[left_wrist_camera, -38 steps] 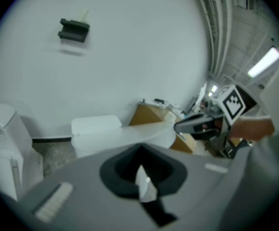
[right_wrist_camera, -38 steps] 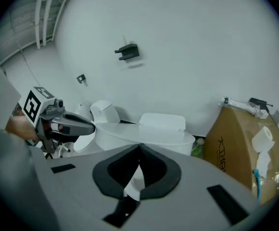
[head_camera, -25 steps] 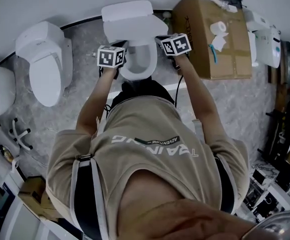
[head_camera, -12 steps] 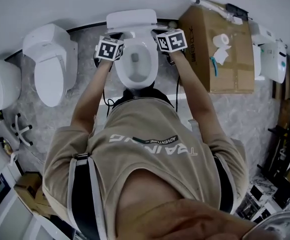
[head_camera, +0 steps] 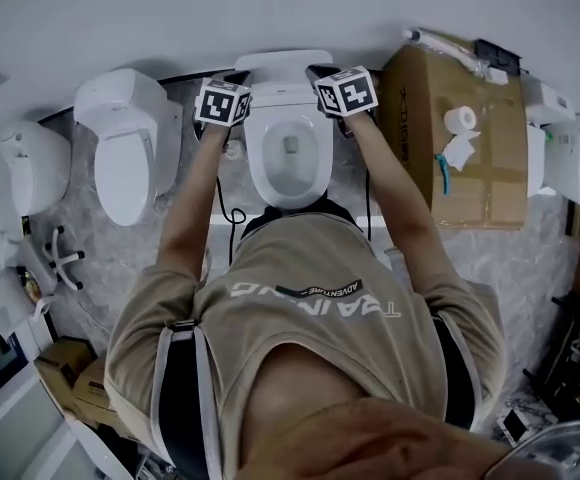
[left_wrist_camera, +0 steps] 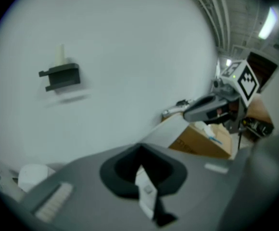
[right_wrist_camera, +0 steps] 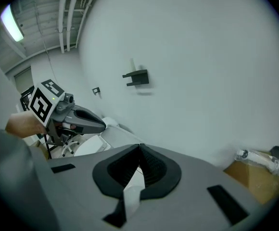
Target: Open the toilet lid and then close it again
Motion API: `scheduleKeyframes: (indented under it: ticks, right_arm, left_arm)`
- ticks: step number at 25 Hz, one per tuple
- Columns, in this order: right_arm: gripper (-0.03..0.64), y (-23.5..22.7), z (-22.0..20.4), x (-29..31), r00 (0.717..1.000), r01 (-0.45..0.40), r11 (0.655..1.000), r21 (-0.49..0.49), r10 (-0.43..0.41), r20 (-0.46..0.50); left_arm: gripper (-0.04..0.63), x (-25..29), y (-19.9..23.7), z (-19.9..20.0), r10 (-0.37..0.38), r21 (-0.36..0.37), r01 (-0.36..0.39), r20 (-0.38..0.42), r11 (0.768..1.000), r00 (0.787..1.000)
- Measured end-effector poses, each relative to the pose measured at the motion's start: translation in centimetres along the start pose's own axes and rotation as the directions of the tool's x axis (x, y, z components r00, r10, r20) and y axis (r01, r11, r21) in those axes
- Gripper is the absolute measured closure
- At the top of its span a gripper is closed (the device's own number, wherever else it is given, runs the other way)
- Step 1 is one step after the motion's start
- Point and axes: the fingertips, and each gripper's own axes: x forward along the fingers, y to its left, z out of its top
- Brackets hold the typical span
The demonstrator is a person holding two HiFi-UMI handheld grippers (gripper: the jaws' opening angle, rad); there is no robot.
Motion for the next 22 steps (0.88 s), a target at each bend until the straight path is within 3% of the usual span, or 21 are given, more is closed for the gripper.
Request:
scheduleKeyframes:
  ticks: [8, 11, 17, 22]
  right_arm:
    - [0.606, -1.5, 3.0, 1.6, 0.999, 0.042, 0.990, -0.137, -0.044, -0.008]
    - [0.606, -2.3, 3.9, 2.1, 0.998, 0.056, 0.991, -0.119, -0.057, 0.001]
    - [0.606, -3.8, 5.4, 3.4, 0.993, 0.118, 0.986, -0.120, -0.121, -0.016]
    - [0.606, -5.1, 7.0, 4.3, 0.992, 0.124, 0.987, -0.099, -0.126, -0.013]
  left_arm:
    - [0.595, 1.4, 2.4, 2.3, 0.037, -0.045, -0.037, 0.013, 0.998, 0.999]
    - [0.595, 2.1, 3.1, 3.3, 0.026, -0.039, -0.025, 0.017, 0.999, 1.000]
    - [0.597, 3.5, 4.6, 5.0, 0.021, 0.046, -0.022, 0.020, 0.999, 1.000]
    - [0.595, 4.9, 6.2, 6.7, -0.012, 0.048, 0.011, 0.021, 0.999, 1.000]
